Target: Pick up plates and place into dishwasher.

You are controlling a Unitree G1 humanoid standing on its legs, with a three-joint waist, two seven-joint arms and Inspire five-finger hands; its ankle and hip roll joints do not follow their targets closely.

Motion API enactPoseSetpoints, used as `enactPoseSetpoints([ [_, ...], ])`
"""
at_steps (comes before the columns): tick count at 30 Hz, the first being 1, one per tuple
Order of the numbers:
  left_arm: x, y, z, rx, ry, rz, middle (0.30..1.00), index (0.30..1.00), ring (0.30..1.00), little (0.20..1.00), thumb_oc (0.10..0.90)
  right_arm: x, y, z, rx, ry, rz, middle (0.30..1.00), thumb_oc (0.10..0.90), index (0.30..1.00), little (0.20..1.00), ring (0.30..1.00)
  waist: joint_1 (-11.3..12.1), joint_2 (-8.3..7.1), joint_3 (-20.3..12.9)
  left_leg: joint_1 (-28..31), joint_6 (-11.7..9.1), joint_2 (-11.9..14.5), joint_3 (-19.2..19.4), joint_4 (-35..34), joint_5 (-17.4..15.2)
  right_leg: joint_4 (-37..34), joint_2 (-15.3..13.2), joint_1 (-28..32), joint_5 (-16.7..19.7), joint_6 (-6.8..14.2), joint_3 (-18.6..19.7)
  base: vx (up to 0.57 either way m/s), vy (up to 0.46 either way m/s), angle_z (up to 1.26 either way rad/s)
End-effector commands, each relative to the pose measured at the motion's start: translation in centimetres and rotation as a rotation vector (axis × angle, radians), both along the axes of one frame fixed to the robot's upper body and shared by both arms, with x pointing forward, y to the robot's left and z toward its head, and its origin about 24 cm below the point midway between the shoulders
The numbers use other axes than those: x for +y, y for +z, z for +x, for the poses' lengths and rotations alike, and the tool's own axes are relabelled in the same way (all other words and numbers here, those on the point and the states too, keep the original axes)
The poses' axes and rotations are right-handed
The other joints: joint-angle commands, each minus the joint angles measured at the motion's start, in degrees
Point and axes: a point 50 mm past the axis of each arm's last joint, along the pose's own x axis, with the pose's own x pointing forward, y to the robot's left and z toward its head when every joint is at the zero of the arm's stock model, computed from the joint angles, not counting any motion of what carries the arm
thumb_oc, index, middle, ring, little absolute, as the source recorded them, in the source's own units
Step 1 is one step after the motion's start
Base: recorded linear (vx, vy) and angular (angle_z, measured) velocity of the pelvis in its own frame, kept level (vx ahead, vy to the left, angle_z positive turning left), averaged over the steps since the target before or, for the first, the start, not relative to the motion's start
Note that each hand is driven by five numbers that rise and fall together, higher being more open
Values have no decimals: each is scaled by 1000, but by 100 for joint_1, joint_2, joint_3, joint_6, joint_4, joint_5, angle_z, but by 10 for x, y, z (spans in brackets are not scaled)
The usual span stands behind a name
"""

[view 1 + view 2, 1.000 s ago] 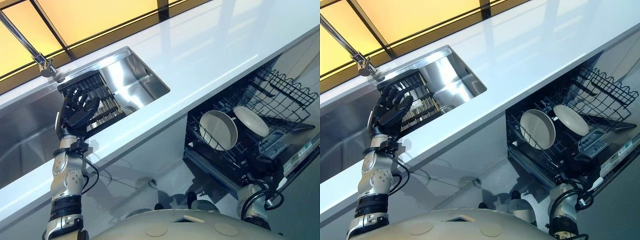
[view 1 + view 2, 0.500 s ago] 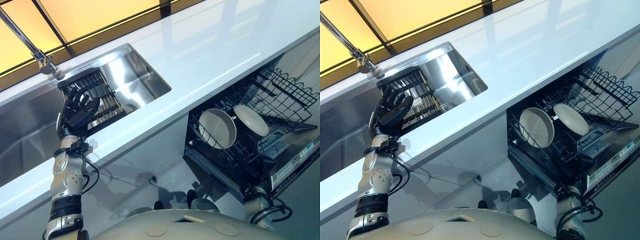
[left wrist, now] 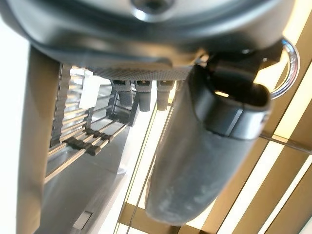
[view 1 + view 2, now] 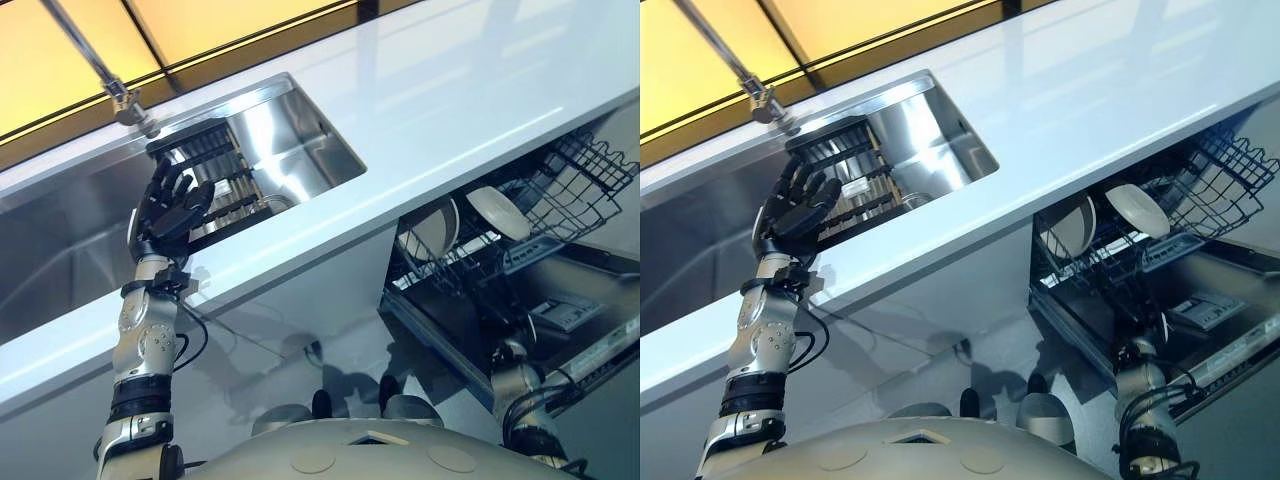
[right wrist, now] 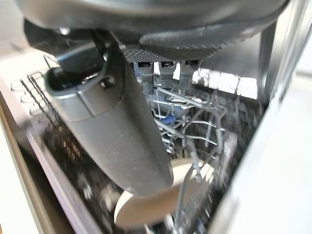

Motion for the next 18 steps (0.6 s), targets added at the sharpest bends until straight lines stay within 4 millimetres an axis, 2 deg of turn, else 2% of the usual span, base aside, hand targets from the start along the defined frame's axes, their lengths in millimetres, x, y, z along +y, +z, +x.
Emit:
enactPoseSetpoints([
  [1, 4, 16, 12, -23, -46, 92, 900, 900, 900, 900, 800, 111, 146, 129, -708, 566, -11, 900, 800, 900, 900, 900, 561, -219, -520, -76, 243, -432, -91, 120, -108, 535, -241, 0, -498, 153, -156, 119, -1, 28],
  [4, 4, 14, 14, 8, -72, 96, 900, 900, 900, 900, 800, 105, 158, 141, -710, 499, -13, 900, 800, 900, 900, 900, 668, -293, -590, -28, 241, -445, -152, 160, -106, 513, -266, 76, -429, 178, -223, 132, -19, 22],
  [8, 2, 10, 14, 34, -96, 101, 900, 900, 900, 900, 800, 92, 157, 144, -642, 370, -119, 900, 800, 900, 900, 900, 720, -349, -671, 15, 238, -442, -167, 187, -111, 517, -277, 117, -373, 216, -256, 91, -15, 12],
  [10, 3, 10, 12, 34, -103, 106, 900, 900, 900, 900, 800, 80, 146, 139, -560, 309, -225, 900, 800, 900, 900, 900, 698, -366, -702, 40, 247, -431, -151, 161, -119, 522, -266, 108, -363, 234, -233, 8, -5, 2],
  [13, 5, 10, 8, 27, -97, 108, 900, 900, 900, 900, 800, 68, 130, 127, -505, 320, -266, 900, 800, 900, 900, 900, 643, -396, -728, 58, 251, -420, -119, 129, -127, 511, -247, 85, -352, 263, -207, -30, -11, 1],
  [18, 12, 3, -8, 9, -62, 116, 900, 900, 900, 900, 800, 35, 81, 80, -349, 303, -305, 900, 800, 900, 900, 900, 451, -487, -803, 69, 269, -407, 13, 75, -171, 440, -206, -2, -302, 344, -94, -78, -28, -8],
])
